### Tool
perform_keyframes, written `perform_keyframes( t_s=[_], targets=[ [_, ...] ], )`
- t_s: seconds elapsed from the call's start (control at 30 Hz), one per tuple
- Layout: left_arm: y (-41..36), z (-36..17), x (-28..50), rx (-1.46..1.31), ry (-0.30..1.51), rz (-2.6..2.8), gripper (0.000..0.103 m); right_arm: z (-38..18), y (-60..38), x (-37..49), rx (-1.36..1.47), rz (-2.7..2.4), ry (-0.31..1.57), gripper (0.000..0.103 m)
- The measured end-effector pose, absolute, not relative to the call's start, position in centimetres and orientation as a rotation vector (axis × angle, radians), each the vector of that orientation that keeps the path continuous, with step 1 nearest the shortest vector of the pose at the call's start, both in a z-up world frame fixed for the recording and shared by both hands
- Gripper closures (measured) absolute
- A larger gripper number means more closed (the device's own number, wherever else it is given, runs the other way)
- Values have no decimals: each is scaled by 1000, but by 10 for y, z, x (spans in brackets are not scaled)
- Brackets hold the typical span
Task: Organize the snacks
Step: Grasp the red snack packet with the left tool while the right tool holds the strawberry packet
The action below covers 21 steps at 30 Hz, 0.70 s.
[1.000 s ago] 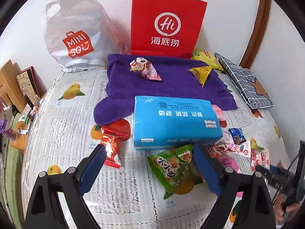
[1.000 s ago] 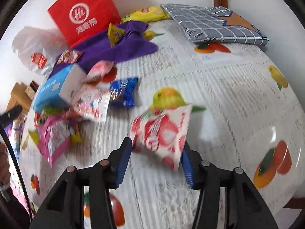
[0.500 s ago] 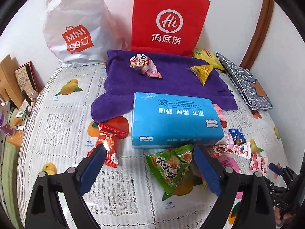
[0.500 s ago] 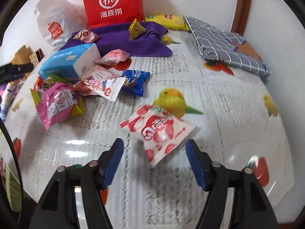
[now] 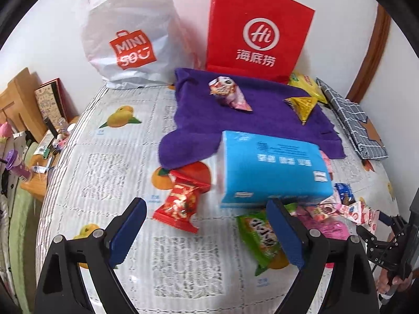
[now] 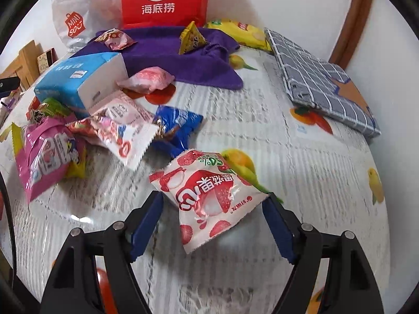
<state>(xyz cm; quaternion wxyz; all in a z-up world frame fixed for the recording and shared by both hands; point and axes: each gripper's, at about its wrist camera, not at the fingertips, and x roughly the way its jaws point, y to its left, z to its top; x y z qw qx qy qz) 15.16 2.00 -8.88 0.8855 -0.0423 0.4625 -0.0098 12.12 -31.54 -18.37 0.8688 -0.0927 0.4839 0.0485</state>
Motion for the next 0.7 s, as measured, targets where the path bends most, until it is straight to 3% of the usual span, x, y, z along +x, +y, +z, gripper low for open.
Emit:
perform_keyframes(
  t_s=[0.4,0.63,0.7],
  targets=[
    [40,-114,161,-74,1023,30,11,-193,-311,148,-97,83,1008,19],
    [46,-134,176,-85,1071,22,21,-191,-313,143,-113,71,1015,19],
    [45,-139,182,-80,1085,19,29,-189,-311,139,-142,77,1008,19]
  ],
)
